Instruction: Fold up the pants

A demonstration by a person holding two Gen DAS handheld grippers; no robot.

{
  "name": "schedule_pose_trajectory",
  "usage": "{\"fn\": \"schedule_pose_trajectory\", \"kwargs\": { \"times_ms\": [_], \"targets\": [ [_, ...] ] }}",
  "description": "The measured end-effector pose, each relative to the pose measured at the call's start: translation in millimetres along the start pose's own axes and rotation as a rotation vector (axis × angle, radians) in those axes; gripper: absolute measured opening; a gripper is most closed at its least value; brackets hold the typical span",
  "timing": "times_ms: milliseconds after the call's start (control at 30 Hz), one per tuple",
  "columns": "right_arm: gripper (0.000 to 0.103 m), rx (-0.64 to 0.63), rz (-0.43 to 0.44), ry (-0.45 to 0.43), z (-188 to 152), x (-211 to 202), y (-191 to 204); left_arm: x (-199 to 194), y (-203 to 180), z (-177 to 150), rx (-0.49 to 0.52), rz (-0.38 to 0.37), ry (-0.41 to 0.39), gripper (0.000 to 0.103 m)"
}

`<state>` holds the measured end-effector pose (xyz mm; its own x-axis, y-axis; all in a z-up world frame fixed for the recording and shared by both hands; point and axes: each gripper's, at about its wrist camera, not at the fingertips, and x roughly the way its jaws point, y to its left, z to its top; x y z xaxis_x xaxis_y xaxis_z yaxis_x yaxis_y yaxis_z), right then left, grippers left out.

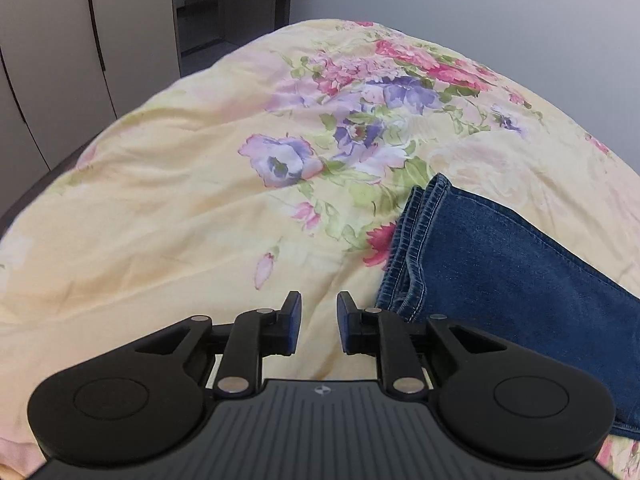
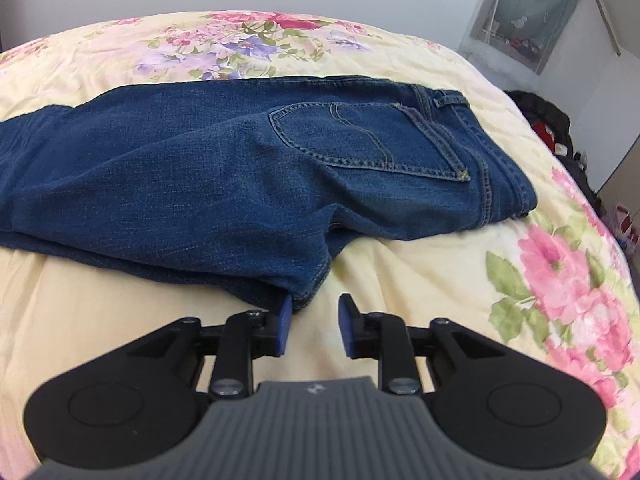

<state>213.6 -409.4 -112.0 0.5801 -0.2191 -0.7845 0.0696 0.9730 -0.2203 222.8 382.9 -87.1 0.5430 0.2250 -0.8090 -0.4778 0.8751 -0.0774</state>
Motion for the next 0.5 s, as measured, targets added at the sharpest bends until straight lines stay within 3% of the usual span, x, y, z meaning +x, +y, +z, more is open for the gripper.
{"fn": "schedule_pose_trajectory", "kwargs": {
  "times_ms": [267, 500],
  "targets": [
    [0.026, -0.005, -0.022, -0.098, 25.2, -23.3, 7.0, -38.6, -47.7, 7.2, 0.208, -0.070, -0.080, 0.025],
    [0.026, -0.047, 0.103, -0.116, 63.4, -20.1, 58.6, -27.6, -110.2, -6.9, 0.414, -0.107, -0.069, 0.025]
  ]
}}
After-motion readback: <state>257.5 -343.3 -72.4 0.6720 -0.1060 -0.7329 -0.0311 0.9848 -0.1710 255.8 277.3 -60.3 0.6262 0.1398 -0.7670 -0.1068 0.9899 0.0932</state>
